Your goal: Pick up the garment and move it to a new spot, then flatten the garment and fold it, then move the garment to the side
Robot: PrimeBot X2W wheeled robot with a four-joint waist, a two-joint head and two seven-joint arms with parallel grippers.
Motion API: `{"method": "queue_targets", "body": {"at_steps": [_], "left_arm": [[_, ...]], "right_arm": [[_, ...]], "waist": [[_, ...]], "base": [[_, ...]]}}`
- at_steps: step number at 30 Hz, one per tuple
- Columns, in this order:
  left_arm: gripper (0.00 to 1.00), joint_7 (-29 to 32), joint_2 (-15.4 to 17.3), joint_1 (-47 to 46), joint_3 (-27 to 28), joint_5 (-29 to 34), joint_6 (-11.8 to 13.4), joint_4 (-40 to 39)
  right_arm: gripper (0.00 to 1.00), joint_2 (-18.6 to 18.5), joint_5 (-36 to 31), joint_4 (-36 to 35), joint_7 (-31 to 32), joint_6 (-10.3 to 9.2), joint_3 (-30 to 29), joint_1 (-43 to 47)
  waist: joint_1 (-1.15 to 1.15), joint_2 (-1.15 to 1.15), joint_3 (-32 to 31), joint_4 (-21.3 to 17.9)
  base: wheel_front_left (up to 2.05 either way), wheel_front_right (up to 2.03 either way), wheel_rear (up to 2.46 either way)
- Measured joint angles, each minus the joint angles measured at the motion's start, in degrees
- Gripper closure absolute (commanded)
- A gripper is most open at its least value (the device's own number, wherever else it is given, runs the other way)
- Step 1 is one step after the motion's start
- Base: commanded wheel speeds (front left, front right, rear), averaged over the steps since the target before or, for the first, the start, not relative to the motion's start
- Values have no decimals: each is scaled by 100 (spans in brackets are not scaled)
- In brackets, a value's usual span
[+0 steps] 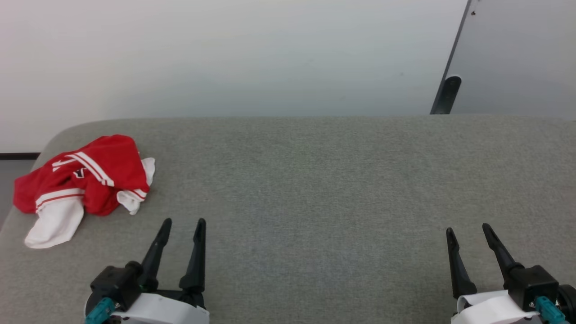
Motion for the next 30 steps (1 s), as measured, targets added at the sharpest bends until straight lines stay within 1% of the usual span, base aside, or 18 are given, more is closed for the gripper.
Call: {"method": "queue_targets", "body": {"at_steps": [7, 13, 19, 25, 30], "left_arm": [[0, -78, 32, 10, 171, 238, 0, 55], [0, -137, -47, 64, 667, 410, 0, 332], [0, -168, -66, 162, 1080, 597, -1, 371], [0, -170, -101, 302, 1347, 731, 0, 312], [0, -170, -168, 377, 1514, 753, 0, 328]], "right_arm": [[0, -2, -336, -2, -65, 1, 110, 59], [0, -2, -609, 102, -121, 1, 371, 57], [0, -5, -647, 267, -156, 2, 720, -7], [0, -5, -542, 411, -155, 2, 1049, -134], [0, -1, -493, 517, -156, 3, 1189, -221]], "waist": [[0, 0, -74, 186], [0, 0, -176, 471], [0, 0, -290, 873], [0, 0, -394, 1343], [0, 0, -463, 1737]], "base": [[0, 0, 0], [0, 0, 0], [0, 0, 0], [0, 0, 0], [0, 0, 0]]}}
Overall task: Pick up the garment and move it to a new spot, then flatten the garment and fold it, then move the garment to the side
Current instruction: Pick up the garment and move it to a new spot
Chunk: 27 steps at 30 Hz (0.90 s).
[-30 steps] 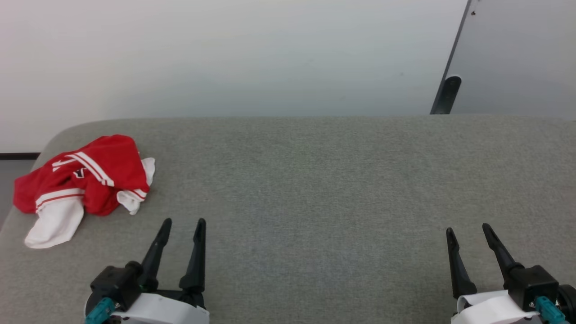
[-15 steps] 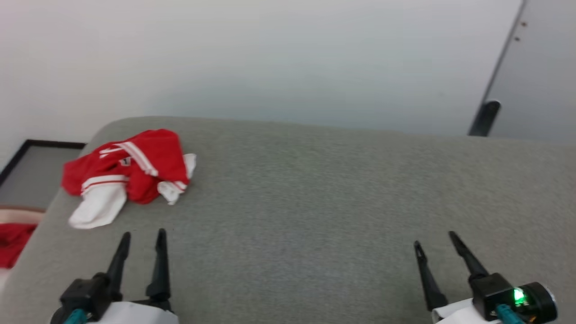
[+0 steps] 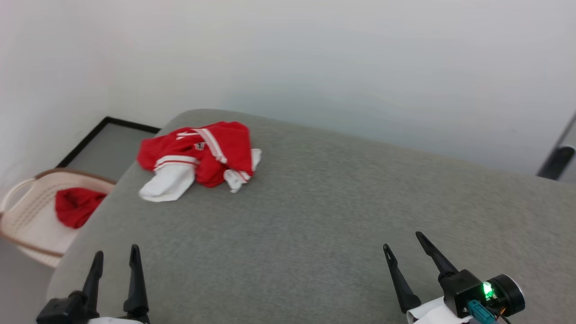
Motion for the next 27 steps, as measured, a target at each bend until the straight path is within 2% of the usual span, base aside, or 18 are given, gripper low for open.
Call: {"method": "queue_targets", "body": {"at_steps": [5, 10, 19, 22, 27], "left_arm": [[0, 0, -1, -15, 1, -92, 0, 136], [0, 305, 264, -464, -215, -534, 0, 430], [0, 1926, 1252, -2435, -664, -1674, 0, 620], [0, 2447, 1605, -3071, -759, -2024, 0, 907], [0, 3127, 2006, -4118, -899, -2513, -1, 1579]], "right_arm": [[0, -2, 7, 52, 0, 0, 27, -25], [0, -24, -20, 92, 0, 0, 54, -81], [0, -425, -137, -23, 27, 0, 41, -522], [0, -566, -163, -160, 68, 0, 13, -655], [0, -779, -182, -450, 158, 0, -116, -822]], "waist": [[0, 0, -49, 304], [0, 0, 15, 383], [0, 0, 572, 257], [0, 0, 865, 150], [0, 0, 1381, -56]], "base": [[0, 0, 0], [0, 0, 0], [0, 0, 0], [0, 0, 0], [0, 0, 0]]}}
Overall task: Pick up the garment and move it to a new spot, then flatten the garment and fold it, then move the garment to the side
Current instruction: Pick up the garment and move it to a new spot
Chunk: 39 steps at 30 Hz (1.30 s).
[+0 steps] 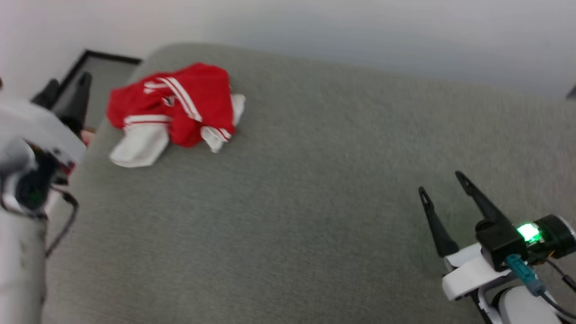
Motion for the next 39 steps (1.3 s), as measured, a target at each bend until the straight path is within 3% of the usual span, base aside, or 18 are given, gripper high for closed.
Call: {"method": "queue_targets", "body": {"at_steps": [7, 19, 34, 35, 36, 37, 39], "left_arm": [[0, 693, 214, -1243, -211, -151, 2, 1227], [0, 1828, 341, -2472, -797, 25, 2, 3107], [0, 2743, 368, -3472, -1111, 102, 94, 4312], [3, 2777, 366, -3509, -1091, 69, 109, 4348], [55, 2791, 358, -3531, -1059, 11, 145, 4386], [100, 2786, 354, -3540, -1055, 4, 146, 4402], [100, 2700, 318, -3550, -1049, -3, 180, 4431]], "right_arm": [[0, -233, -40, -577, 203, 1, -62, -92], [0, -491, -29, -1507, 658, 1, -148, -164], [0, -556, 48, -2112, 1090, 1, -201, -94], [0, -556, 56, -2121, 1106, 1, -198, -95], [0, -557, 64, -2127, 1115, 1, -193, -96], [0, -557, 64, -2128, 1127, 1, -185, -100], [0, -554, 73, -2121, 1131, 1, -171, -113]], "waist": [[0, 0, 731, -269], [0, 0, 1843, -708], [0, 0, 2595, -1064], [0, 0, 2611, -1060], [0, 0, 2618, -1050], [0, 0, 2618, -1039], [0, 0, 2597, -1018]], "base": [[0, 0, 0], [0, 0, 0], [0, 0, 0], [0, 0, 0], [0, 0, 0], [0, 0, 0], [0, 0, 0]]}}
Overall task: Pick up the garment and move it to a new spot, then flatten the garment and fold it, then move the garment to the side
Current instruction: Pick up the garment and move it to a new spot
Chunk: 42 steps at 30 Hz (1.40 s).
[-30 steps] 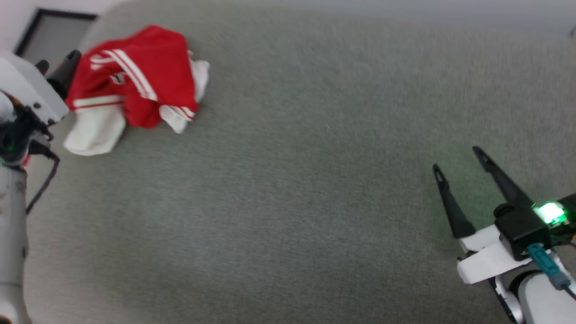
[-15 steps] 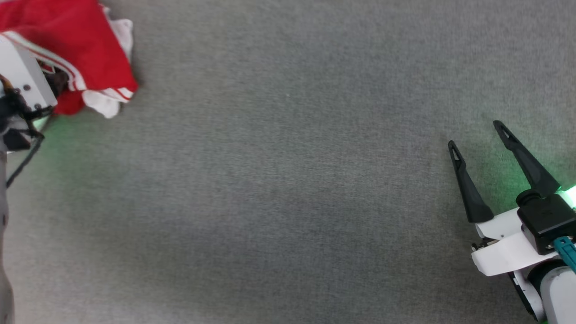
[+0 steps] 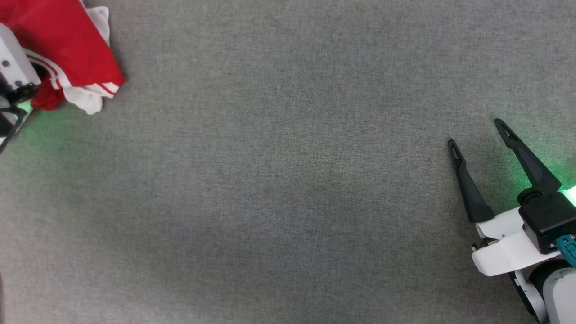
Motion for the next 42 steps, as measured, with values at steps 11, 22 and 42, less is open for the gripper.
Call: {"method": "queue_targets", "body": {"at_steps": [11, 22, 42], "left_arm": [[100, -1182, -71, -16, -211, 166, -99, -272], [100, -1597, -265, -42, -625, 241, -174, -929], [100, -368, -576, 1917, -1188, -646, 151, -4521]], "right_arm": [[0, 100, 62, 407, -210, 0, 15, 10], [0, 447, 92, 1162, -688, 0, -135, 186], [0, 778, -151, 1876, -1140, 0, -1667, 747]], "waist": [[0, 0, -574, 89], [0, 0, -1667, 121], [0, 0, -3018, -510]], "base": [[0, 0, 0], [0, 0, 0], [0, 0, 0]]}}
